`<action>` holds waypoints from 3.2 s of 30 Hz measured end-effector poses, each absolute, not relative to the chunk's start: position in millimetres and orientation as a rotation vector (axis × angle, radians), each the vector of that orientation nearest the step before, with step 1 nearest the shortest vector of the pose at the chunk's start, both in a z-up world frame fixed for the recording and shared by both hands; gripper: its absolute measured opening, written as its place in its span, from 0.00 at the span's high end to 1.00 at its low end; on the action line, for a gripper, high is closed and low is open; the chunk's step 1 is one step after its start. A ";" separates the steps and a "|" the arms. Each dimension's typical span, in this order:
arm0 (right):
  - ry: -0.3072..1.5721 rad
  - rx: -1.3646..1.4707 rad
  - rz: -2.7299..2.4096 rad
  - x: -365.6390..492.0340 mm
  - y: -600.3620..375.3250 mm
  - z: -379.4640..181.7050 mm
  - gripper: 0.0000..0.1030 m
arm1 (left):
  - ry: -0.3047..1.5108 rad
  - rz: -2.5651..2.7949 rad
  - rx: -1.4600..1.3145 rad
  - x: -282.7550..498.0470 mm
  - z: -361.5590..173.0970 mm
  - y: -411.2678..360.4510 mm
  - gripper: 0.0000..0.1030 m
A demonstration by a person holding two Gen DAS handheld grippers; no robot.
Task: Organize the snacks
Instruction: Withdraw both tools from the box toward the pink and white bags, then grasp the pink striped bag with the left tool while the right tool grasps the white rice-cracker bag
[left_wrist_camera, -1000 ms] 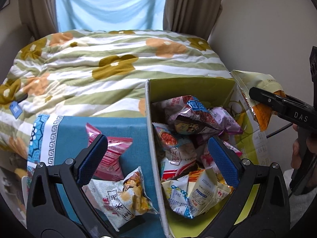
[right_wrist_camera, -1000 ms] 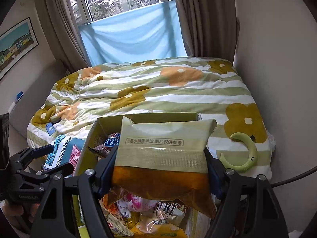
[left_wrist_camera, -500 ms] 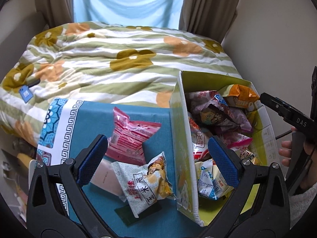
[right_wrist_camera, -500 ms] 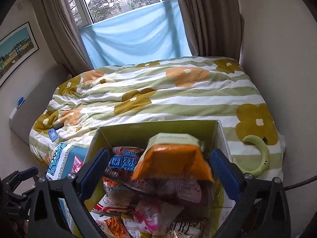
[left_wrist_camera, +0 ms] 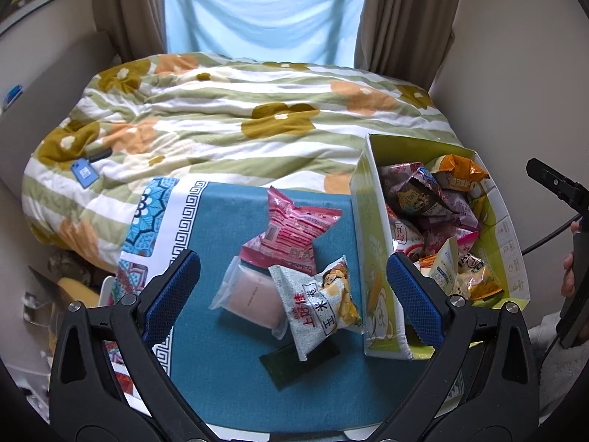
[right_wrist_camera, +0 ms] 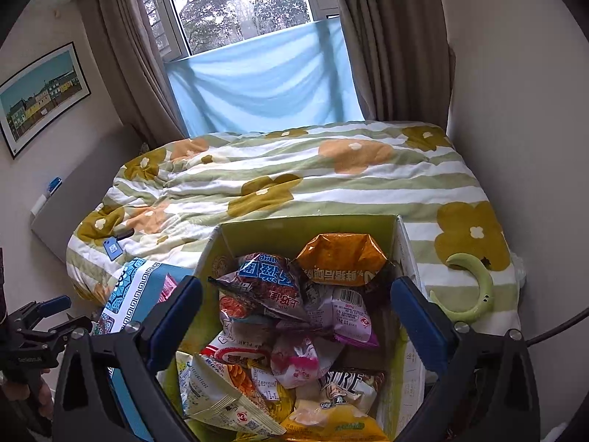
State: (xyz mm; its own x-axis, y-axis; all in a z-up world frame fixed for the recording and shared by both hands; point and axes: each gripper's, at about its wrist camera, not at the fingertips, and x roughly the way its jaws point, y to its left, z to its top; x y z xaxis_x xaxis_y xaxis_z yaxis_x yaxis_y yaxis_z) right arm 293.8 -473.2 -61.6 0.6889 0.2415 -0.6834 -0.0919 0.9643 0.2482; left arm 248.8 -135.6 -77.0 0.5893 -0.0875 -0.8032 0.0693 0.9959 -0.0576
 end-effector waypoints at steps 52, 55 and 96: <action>0.806 0.783 -0.492 191.0 -227.4 -166.8 0.01 | 1.168 -0.757 0.155 393.6 -194.1 -84.7 0.02; 0.803 0.851 -0.560 195.1 -233.3 -179.7 0.01 | 1.204 -0.776 0.166 399.8 -215.9 -102.0 0.02; 0.805 1.061 -0.658 206.0 -255.1 -250.0 0.12 | 1.253 -0.751 0.182 421.1 -267.7 -103.2 0.35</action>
State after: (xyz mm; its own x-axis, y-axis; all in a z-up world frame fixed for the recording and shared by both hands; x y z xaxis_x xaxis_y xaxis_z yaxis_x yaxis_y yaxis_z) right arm 206.0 -255.1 -250.0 0.5519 -0.0871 -0.8293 0.7955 0.3534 0.4922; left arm 421.1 -103.2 -267.7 0.1118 -0.4128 -0.9039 0.6026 0.7515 -0.2687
